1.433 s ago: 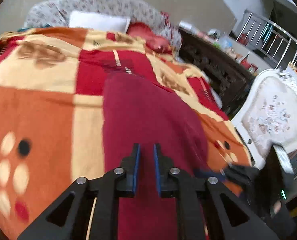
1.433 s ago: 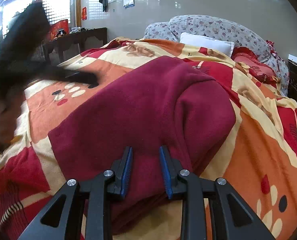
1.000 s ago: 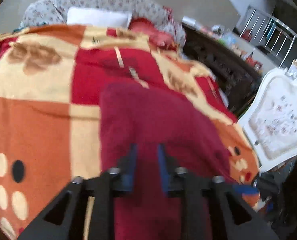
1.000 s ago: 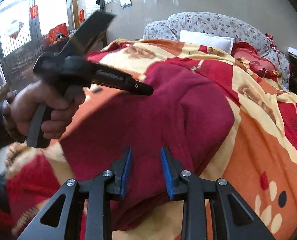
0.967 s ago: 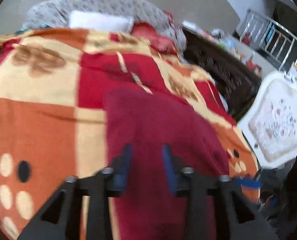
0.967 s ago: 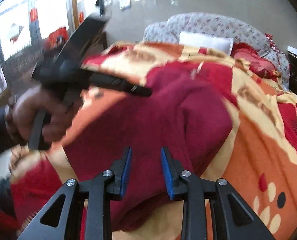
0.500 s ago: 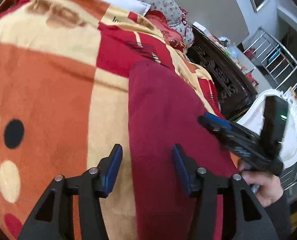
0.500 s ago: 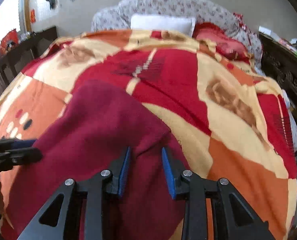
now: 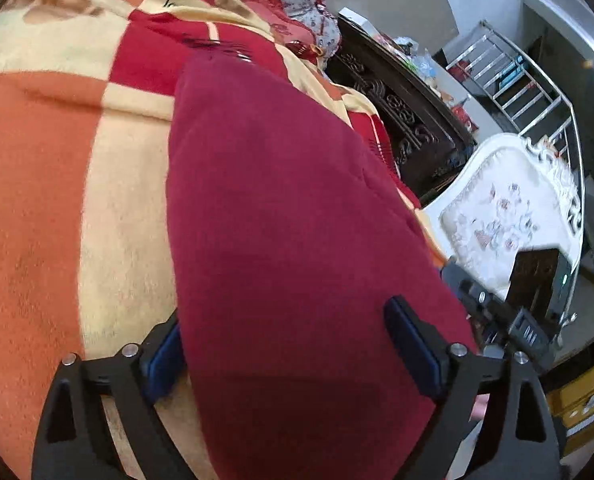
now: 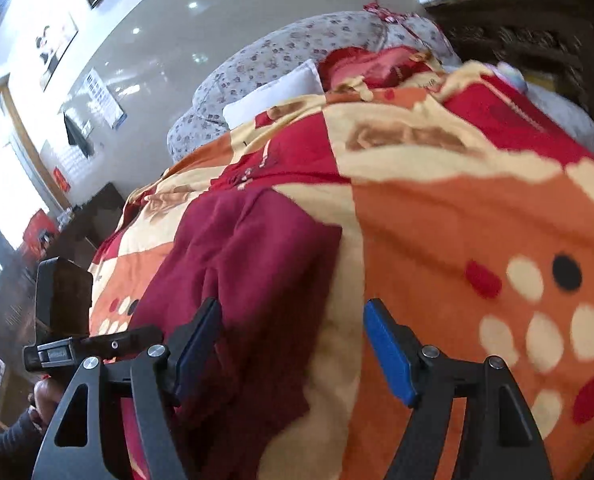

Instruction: Fold small clothes

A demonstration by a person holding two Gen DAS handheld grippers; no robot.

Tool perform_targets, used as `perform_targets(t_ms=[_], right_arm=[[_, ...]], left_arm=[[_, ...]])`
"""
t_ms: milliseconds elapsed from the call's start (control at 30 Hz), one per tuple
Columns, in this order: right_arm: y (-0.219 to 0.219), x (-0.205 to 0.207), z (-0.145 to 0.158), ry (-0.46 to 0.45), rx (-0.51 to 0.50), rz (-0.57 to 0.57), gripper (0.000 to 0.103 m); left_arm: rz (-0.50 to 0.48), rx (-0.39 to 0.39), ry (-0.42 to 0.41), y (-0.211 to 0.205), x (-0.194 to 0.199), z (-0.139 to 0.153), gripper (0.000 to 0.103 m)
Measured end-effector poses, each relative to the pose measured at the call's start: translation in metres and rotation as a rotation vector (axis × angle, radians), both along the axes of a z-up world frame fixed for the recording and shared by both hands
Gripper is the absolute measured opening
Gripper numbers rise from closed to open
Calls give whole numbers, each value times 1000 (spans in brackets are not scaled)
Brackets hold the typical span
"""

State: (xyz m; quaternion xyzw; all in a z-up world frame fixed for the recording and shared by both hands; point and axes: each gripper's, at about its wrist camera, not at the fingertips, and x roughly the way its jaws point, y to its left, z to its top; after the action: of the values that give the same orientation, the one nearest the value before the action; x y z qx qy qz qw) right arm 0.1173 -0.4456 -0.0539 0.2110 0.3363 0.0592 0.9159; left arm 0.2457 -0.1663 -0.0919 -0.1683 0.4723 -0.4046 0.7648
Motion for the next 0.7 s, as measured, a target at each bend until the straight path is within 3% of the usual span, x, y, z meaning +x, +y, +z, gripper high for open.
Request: perform_targets(t_ms=[33,67,167,300,500,600,700], right_arm=[[0,-4,2,-7,2,-4,78],[-1,-6,4,-15,7,-4,78],[-5,-16,13,-40,37,-26,78],[-12,-16,11,-20,167,-26,82],[-22,-1,-32,72,580,7,87],[-22,12,-43,126,560,-12,87],[-20,18,-44,108,516,-8,87]], left_arm=[[24,-12,8,4,2,1,78],[40,-27,25,8,3,1,59],[61,-46,45,13,2,4,38],[88,-1,-10,10,-10,19,34],[96,77,-74,2,-16,22,40],[113,111,-41,3,-7,9,50],[119,120,-53,2,-6,6,56]])
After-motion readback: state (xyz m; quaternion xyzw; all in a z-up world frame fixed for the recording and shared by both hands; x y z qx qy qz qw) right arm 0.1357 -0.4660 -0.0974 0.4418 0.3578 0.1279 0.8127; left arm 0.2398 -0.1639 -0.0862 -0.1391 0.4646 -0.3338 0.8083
